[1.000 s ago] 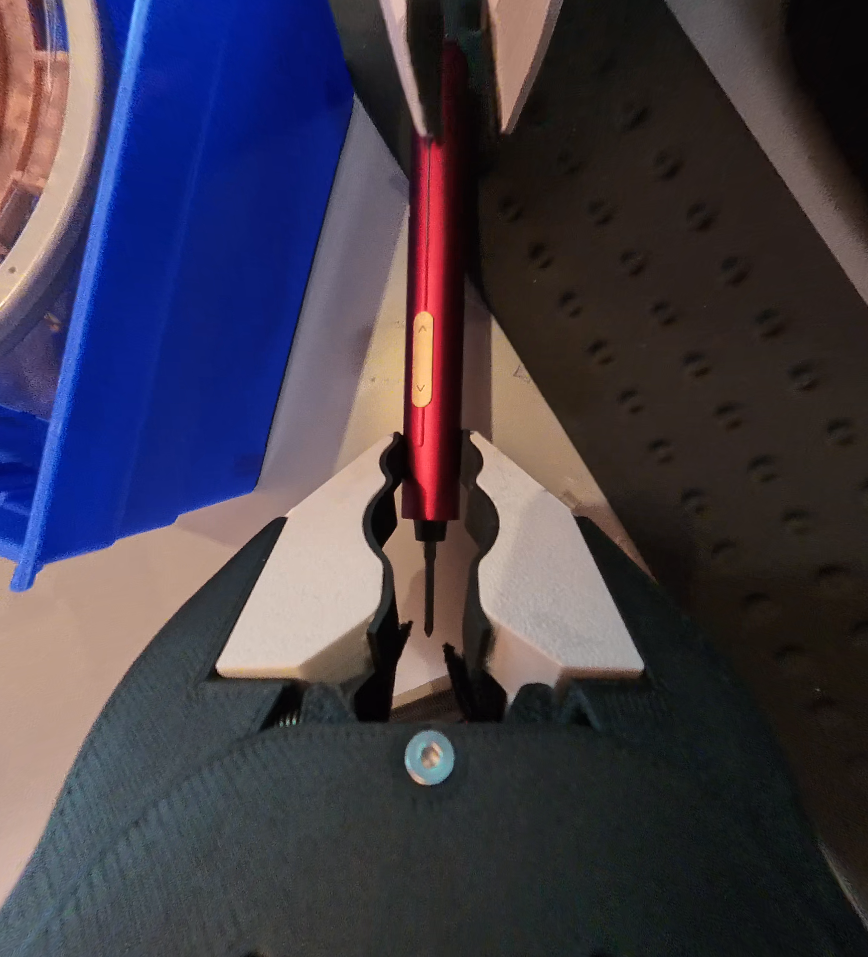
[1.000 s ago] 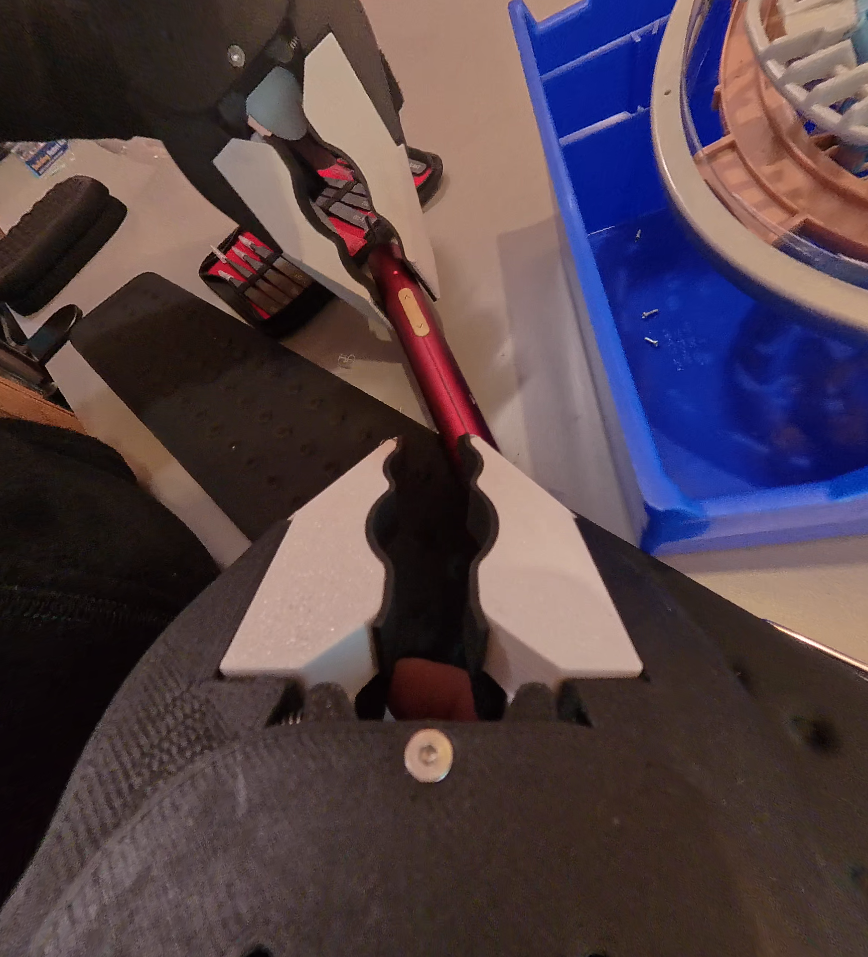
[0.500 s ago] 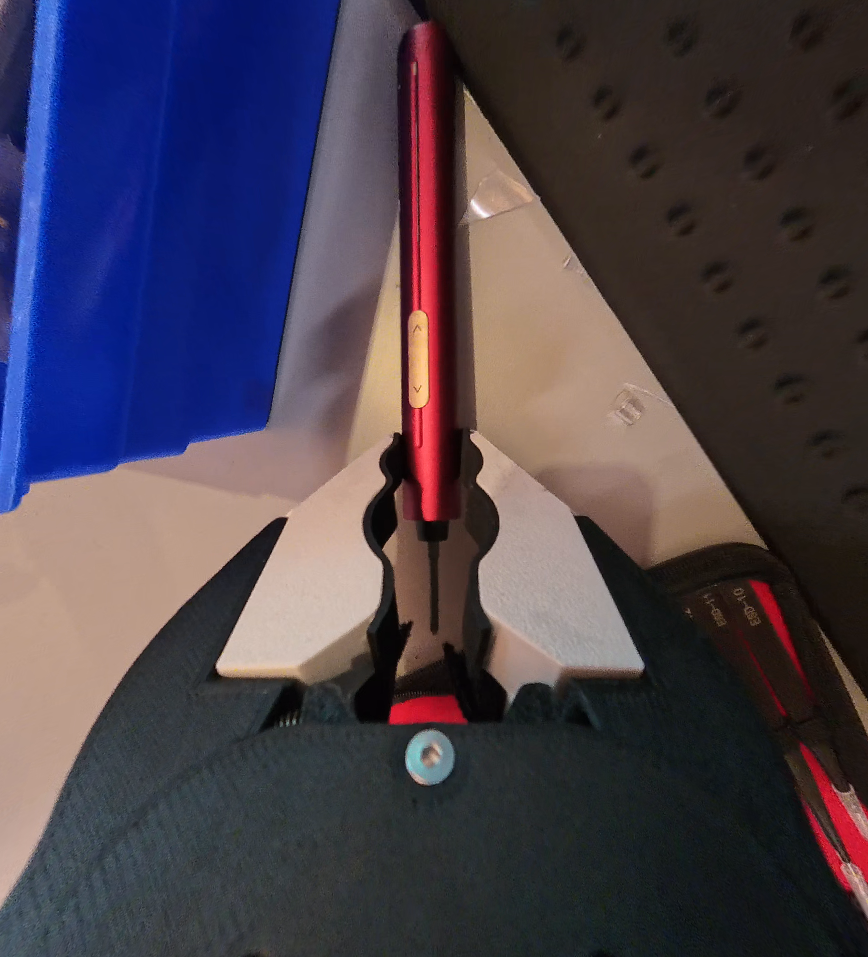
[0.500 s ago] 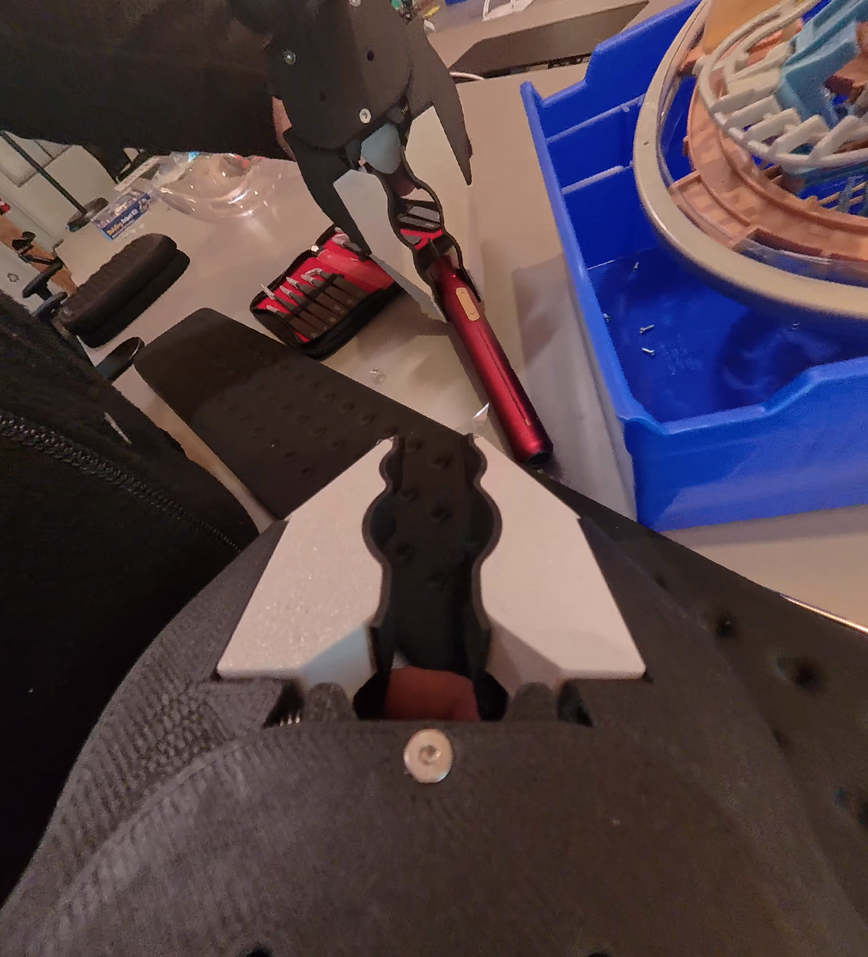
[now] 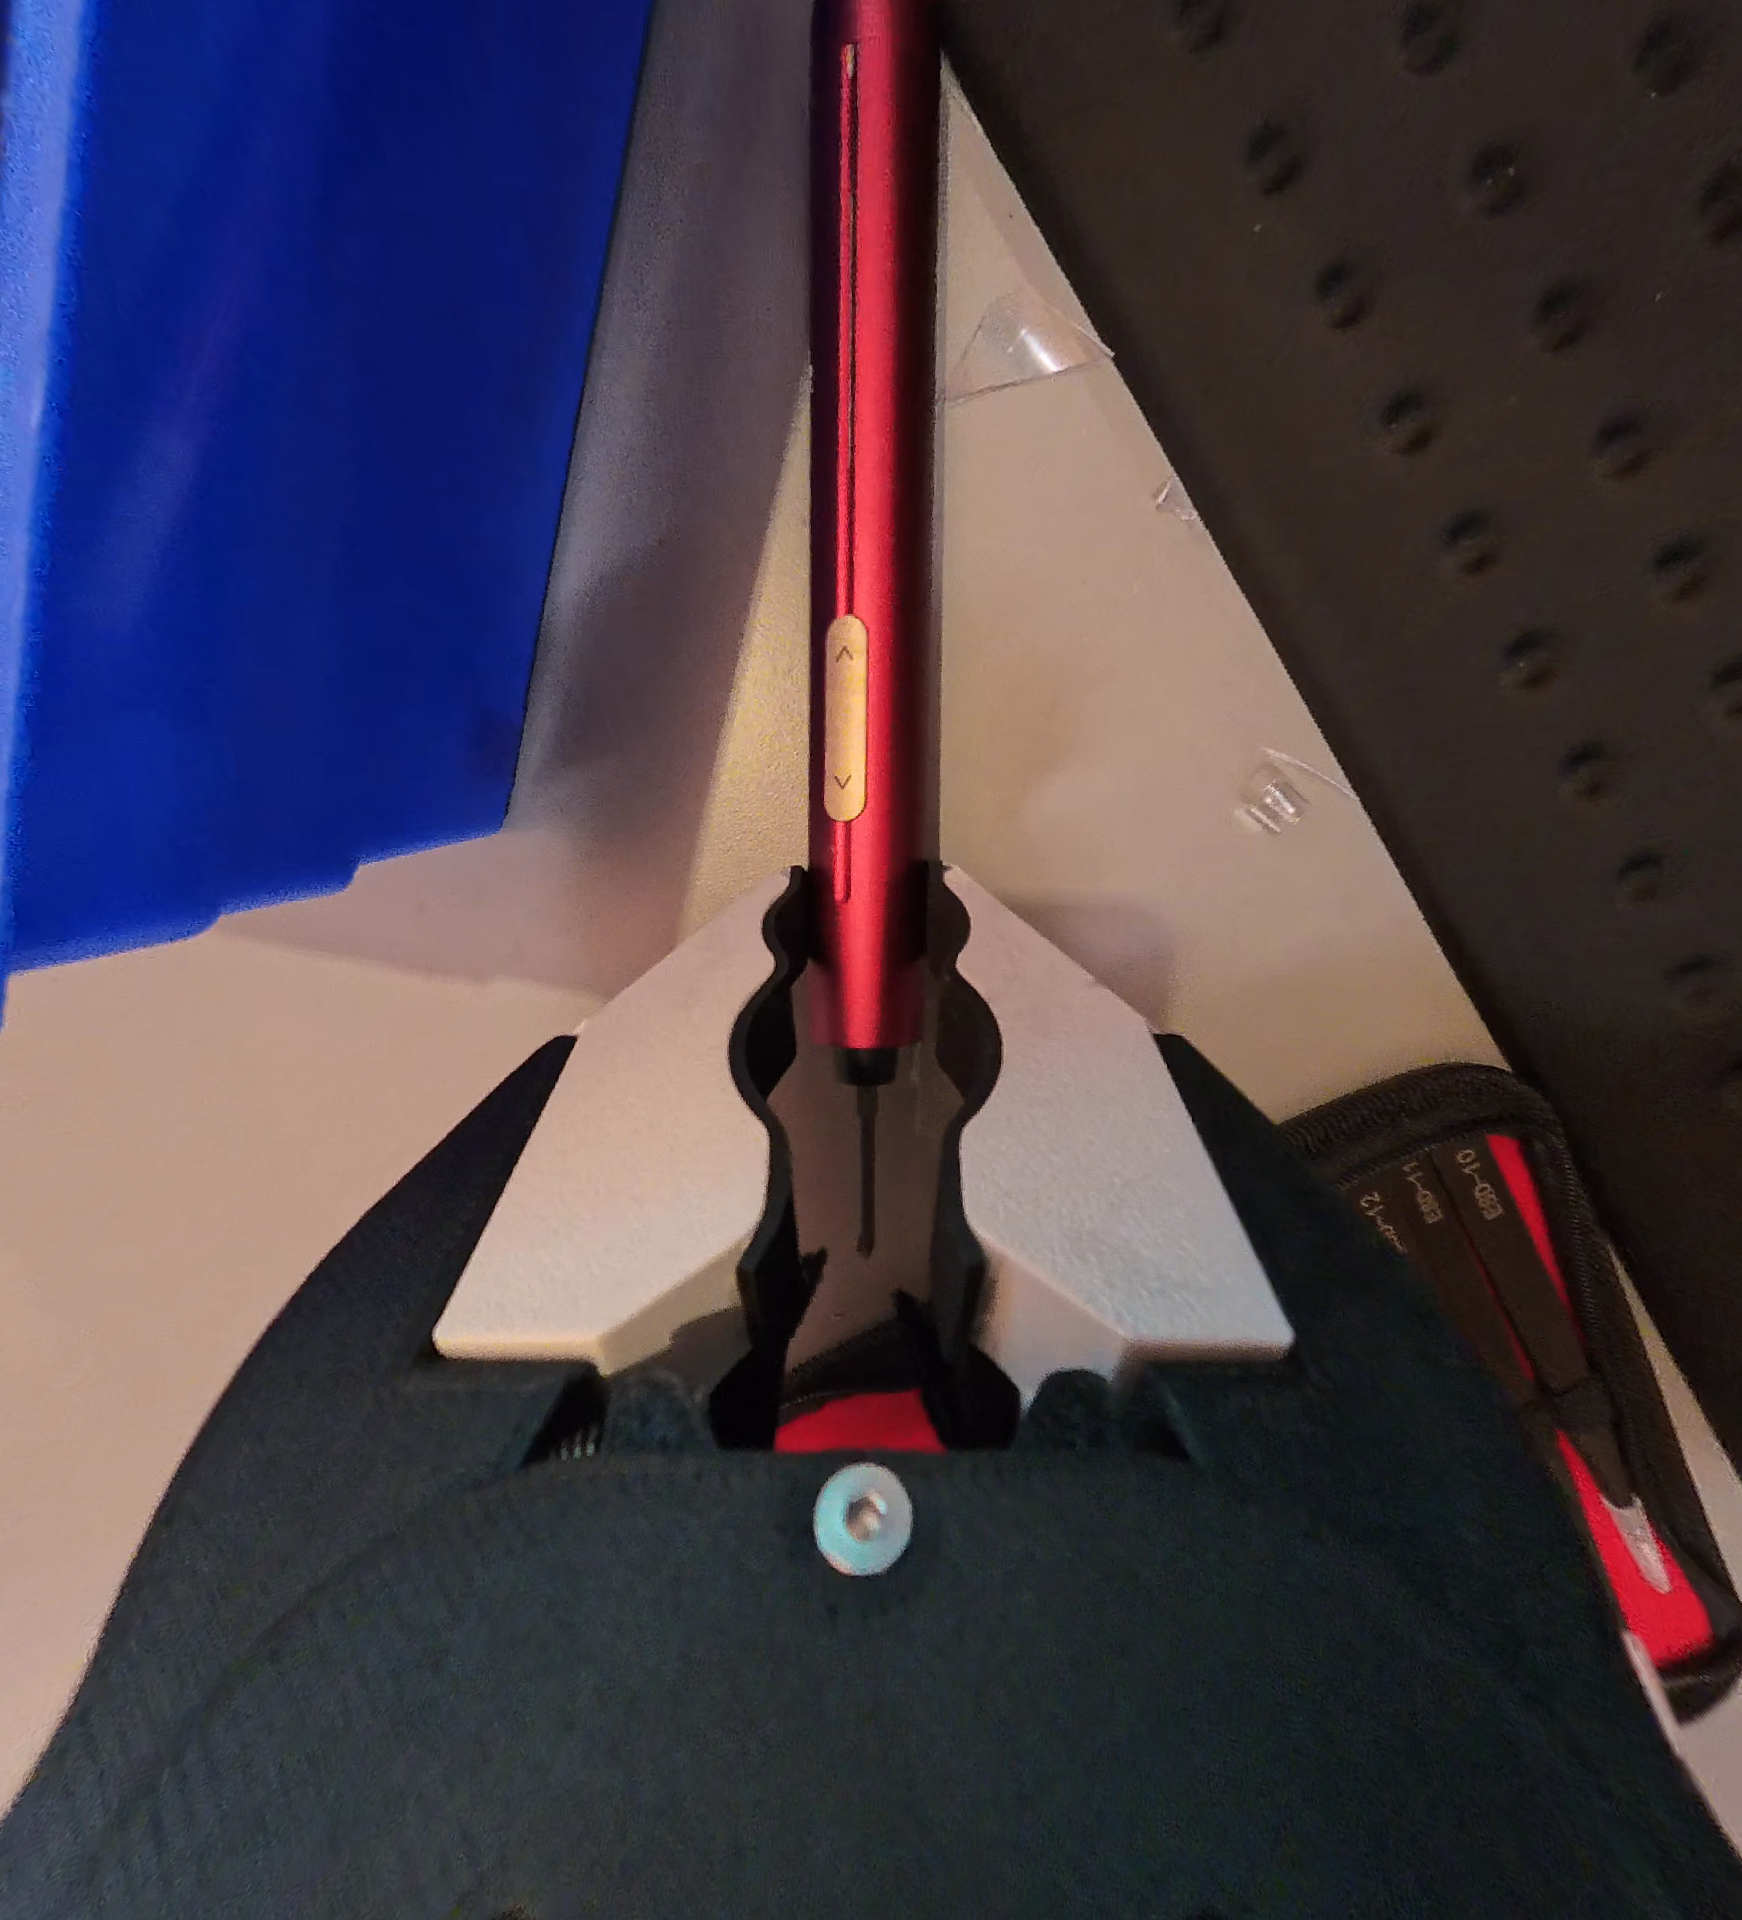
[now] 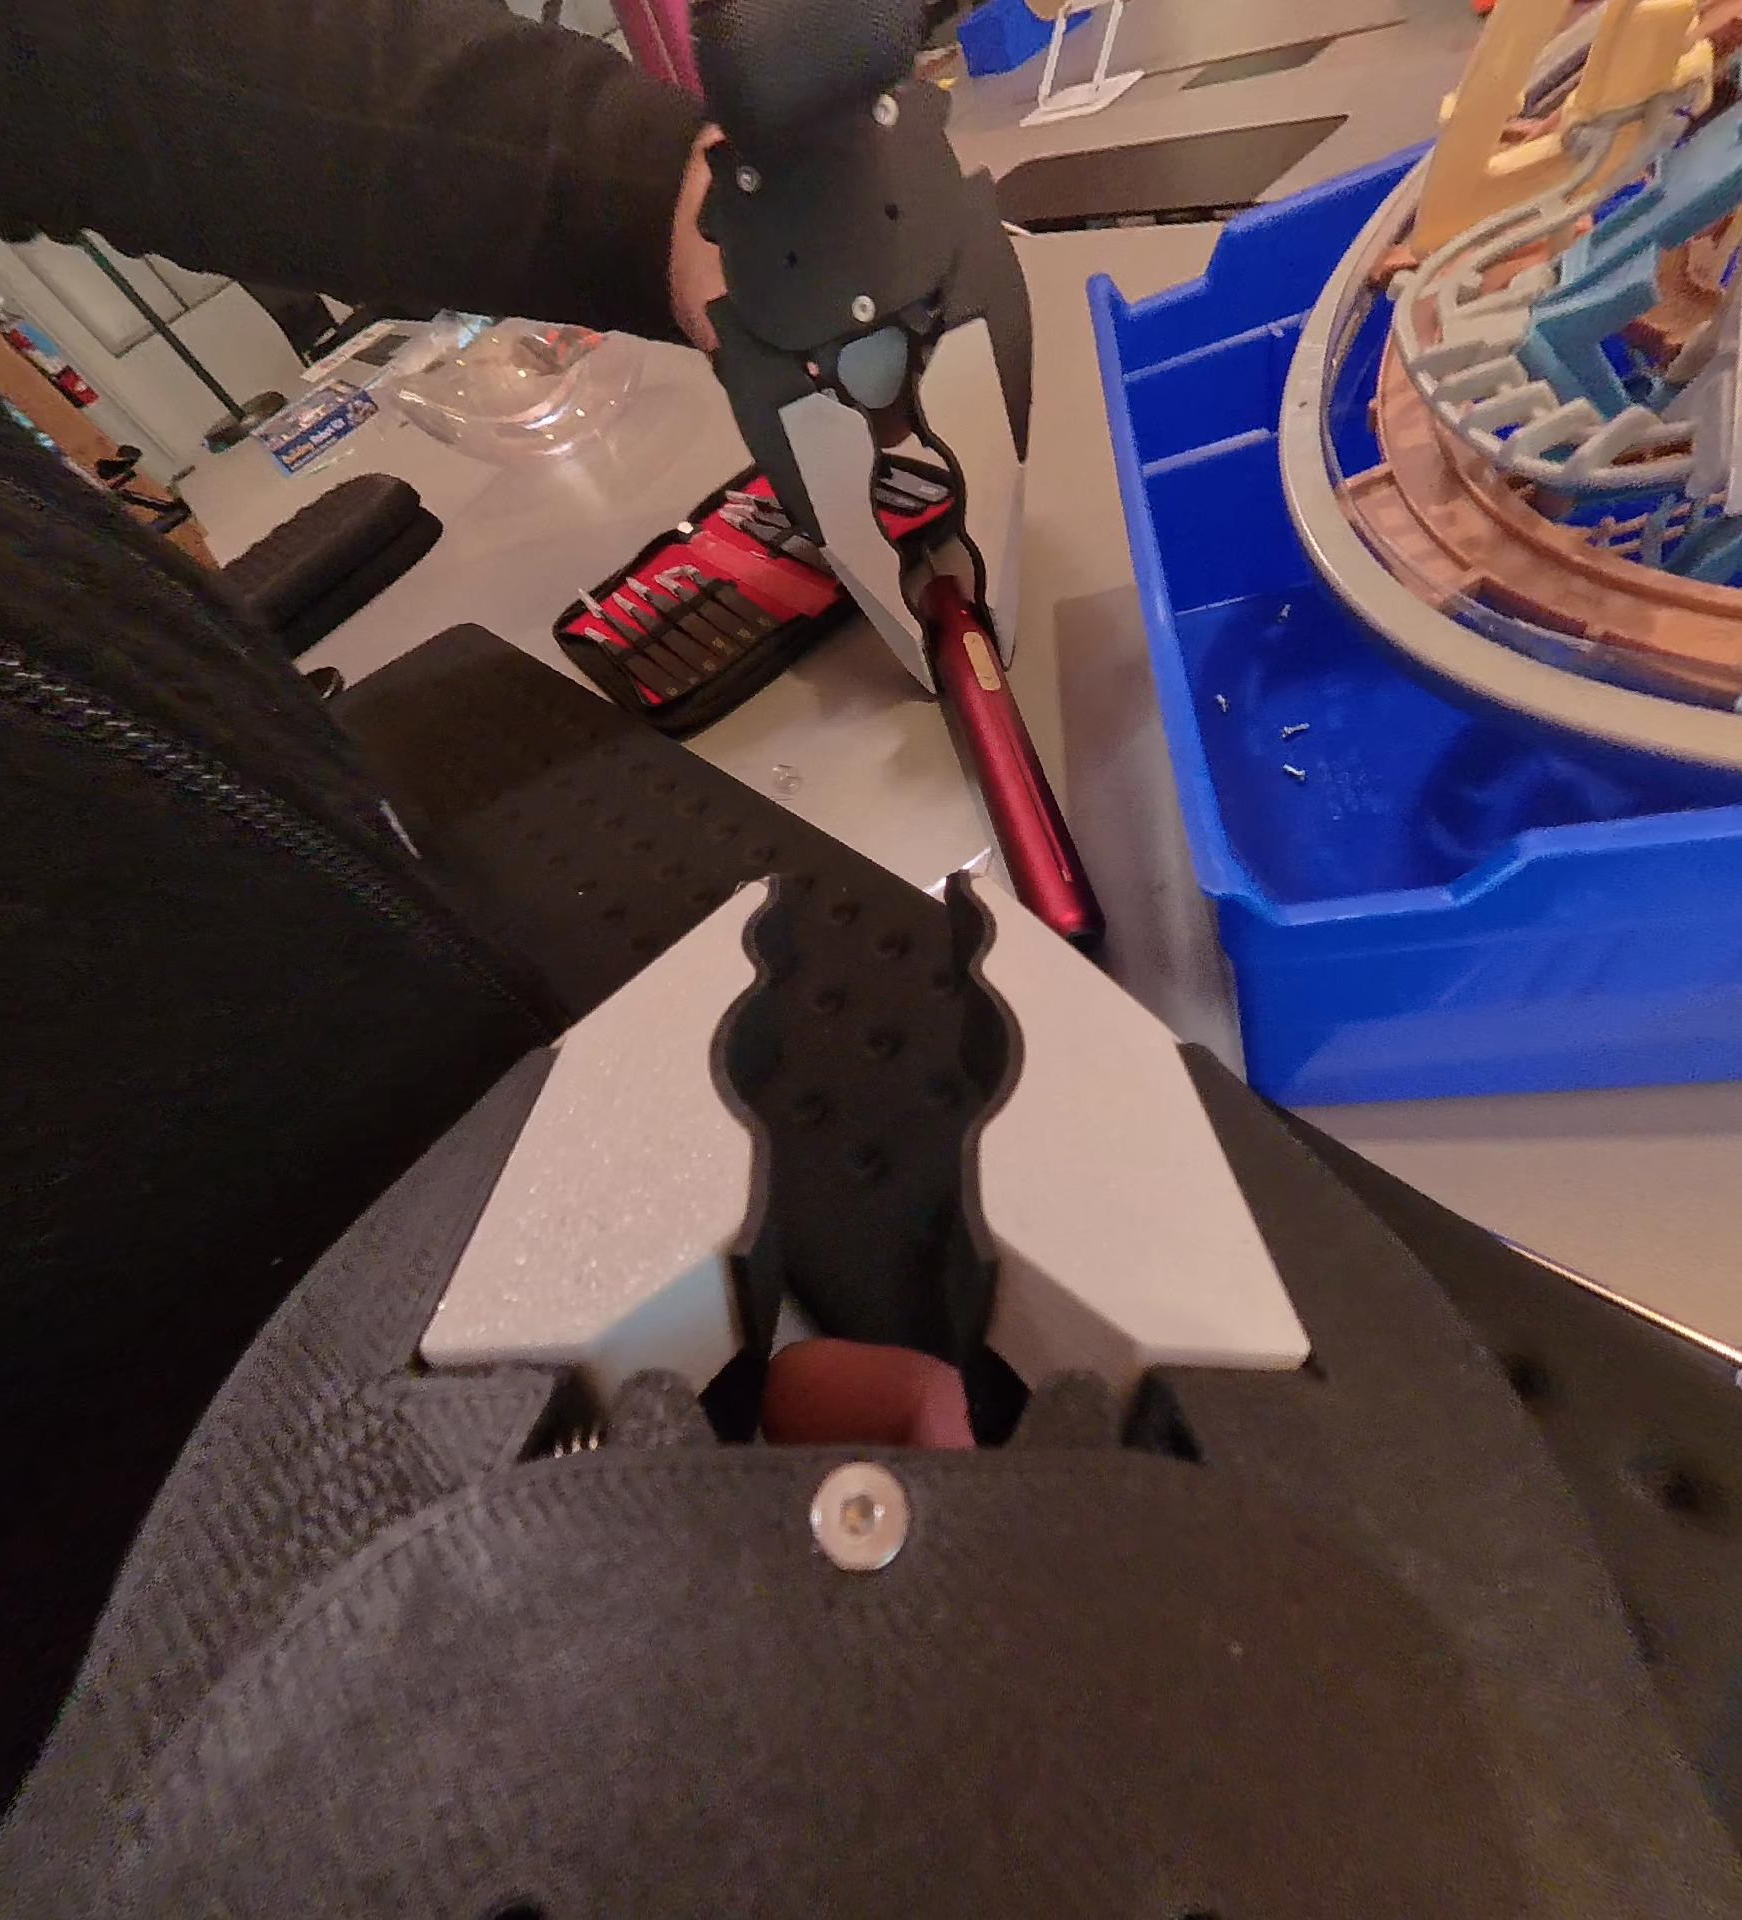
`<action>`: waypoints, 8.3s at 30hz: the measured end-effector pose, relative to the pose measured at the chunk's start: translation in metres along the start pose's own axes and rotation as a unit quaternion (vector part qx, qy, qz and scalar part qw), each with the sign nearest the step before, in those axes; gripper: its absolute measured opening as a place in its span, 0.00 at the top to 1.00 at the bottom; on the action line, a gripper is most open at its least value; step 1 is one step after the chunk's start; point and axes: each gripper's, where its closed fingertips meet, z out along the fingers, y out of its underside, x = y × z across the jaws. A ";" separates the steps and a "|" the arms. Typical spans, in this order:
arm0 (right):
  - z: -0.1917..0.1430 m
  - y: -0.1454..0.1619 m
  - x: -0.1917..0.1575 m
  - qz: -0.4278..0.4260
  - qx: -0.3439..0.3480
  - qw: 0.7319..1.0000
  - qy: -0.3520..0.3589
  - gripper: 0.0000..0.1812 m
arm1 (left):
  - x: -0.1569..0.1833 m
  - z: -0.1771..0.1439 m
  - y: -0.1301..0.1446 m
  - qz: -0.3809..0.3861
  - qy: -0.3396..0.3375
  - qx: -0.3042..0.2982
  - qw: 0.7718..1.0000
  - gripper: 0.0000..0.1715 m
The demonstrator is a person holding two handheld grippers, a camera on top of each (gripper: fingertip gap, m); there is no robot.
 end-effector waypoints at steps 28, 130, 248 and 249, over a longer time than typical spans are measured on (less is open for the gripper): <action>-0.095 -0.117 0.128 -0.108 0.043 0.979 0.168 0.81 | -0.009 -0.071 -0.012 -0.167 -0.084 0.044 0.981 0.79; -0.078 -0.151 0.201 0.117 0.110 0.985 -0.056 0.89 | -0.203 -0.130 -0.178 -0.389 -0.141 0.326 0.850 0.96; 0.007 -0.169 0.207 -0.195 -0.113 0.973 0.043 0.91 | -0.171 -0.096 -0.177 -0.131 -0.327 0.212 0.912 0.97; 0.007 -0.169 0.207 -0.194 -0.113 0.973 0.043 0.91 | -0.171 -0.096 -0.178 -0.130 -0.330 0.212 0.911 0.97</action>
